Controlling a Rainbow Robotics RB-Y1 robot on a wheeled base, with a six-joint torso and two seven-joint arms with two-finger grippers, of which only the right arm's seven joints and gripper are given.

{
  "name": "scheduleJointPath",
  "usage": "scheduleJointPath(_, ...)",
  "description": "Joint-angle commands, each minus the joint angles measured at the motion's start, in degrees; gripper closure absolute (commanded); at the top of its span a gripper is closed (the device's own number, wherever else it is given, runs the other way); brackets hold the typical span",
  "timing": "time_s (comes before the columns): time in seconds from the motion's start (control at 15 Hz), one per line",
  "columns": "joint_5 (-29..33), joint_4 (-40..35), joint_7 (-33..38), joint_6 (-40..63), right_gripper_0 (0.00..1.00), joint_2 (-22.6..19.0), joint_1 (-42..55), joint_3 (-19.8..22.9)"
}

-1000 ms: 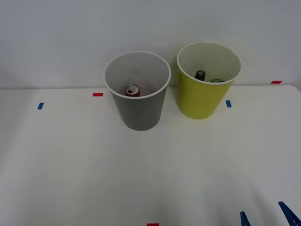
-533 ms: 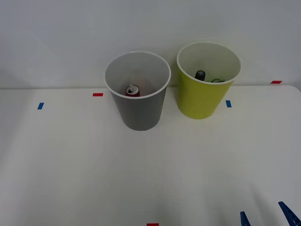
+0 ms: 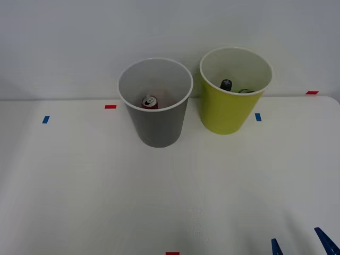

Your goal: Put cans in the gray bin, plastic bottles in the light green bin

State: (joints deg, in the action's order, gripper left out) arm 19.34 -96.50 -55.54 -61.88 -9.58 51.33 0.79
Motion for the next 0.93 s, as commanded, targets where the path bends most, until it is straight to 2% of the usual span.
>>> scheduleJointPath(0.07, 0.0, 0.0, 0.0, 0.0, 0.00, 0.0, 0.0, 0.0)
scheduleJointPath(0.93, 0.0, 0.0, 0.0, 0.0, 0.00, 0.0, 0.0, 0.0)
